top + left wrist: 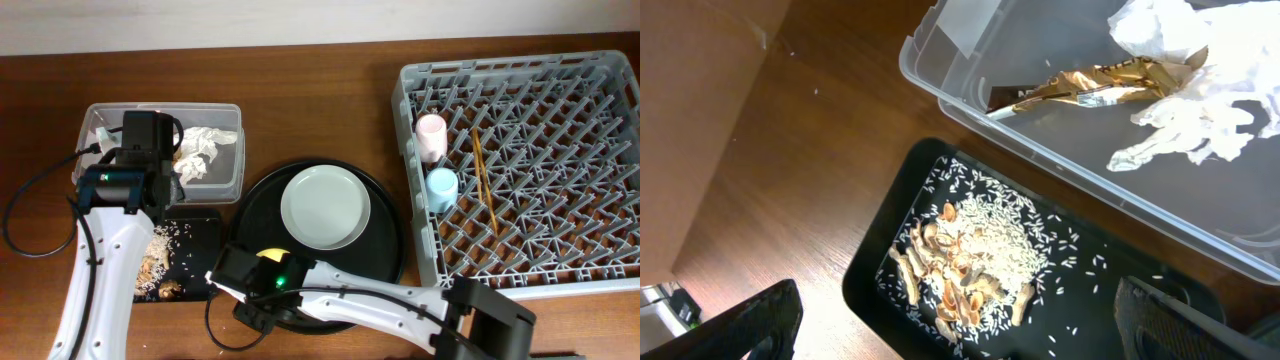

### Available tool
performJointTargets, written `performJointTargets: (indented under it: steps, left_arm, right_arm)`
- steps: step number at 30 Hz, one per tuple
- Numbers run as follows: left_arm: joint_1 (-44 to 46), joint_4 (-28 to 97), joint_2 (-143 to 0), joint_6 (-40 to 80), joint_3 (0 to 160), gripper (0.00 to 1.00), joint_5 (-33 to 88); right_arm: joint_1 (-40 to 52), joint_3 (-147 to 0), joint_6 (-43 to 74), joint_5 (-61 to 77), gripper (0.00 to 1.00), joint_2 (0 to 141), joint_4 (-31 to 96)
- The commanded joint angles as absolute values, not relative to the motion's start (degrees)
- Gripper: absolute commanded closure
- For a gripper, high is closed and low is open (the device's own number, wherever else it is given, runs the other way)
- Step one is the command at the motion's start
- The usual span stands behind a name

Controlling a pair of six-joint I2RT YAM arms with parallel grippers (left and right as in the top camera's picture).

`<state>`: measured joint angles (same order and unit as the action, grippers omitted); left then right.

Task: Sort waste into correct bins and load items into the dishwasher rack
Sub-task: 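Reach the right gripper to the yellow bowl and grasp its rim, then carry the yellow bowl to the dish rack and set it down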

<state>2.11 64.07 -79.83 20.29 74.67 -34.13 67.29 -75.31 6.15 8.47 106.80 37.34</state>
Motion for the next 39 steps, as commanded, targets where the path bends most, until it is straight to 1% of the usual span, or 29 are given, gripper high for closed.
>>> performJointTargets:
  steps: [1,3,7,12,13,16,22,24,29,31,35,37,39]
  left_arm:
    - [1.96,64.16,-79.79,19.62,74.83,0.01,-33.12]
    - [1.96,64.18,-79.79,19.62,74.83,0.01,-33.12]
    - [1.96,64.18,-79.79,19.64,74.83,0.01,-33.15]
    - [1.96,64.18,-79.79,19.62,74.83,0.01,-33.15]
    - [1.96,64.18,-79.79,19.62,74.83,0.01,-33.15]
    - [1.96,64.16,-79.79,19.62,74.83,0.01,-33.15]
    - [1.96,64.16,-79.79,19.62,74.83,0.01,-33.12]
    - [1.96,64.16,-79.79,19.64,74.83,0.01,-33.15]
    - [1.96,64.18,-79.79,19.62,74.83,0.01,-33.12]
    - [1.96,64.18,-79.79,19.62,74.83,0.01,-33.12]
    - [1.96,64.16,-79.79,19.62,74.83,0.01,-33.12]
    - [1.96,64.16,-79.79,19.62,74.83,0.01,-33.15]
    - [1.96,64.18,-79.79,19.62,74.83,0.01,-33.12]
  right_arm:
    - [67.44,-74.76,6.59,7.25,0.6,109.38,37.01]
    - [67.48,-74.76,7.97,7.27,0.64,111.09,37.12]
    - [67.46,-74.78,8.69,7.25,0.81,112.33,37.23]
    - [67.42,-74.94,8.69,7.25,0.87,111.48,37.28]
    - [67.44,-75.18,8.69,7.27,0.91,110.74,37.41]
    - [67.44,-76.34,8.69,7.25,0.96,108.27,38.54]
    - [66.83,-78.96,8.64,7.09,0.96,100.66,40.95]
    - [64.01,-79.77,8.69,7.05,0.96,95.55,41.85]
    - [50.7,-80.12,8.4,7.49,0.96,84.07,44.38]
    - [40.88,-80.12,5.91,11.81,0.96,80.36,44.69]
    - [19.11,-80.12,-0.34,30.92,0.96,79.24,44.03]
    - [8.19,-80.12,-4.23,41.76,0.96,81.1,43.33]
    - [-0.71,-80.12,-8.25,51.96,0.96,83.68,41.76]
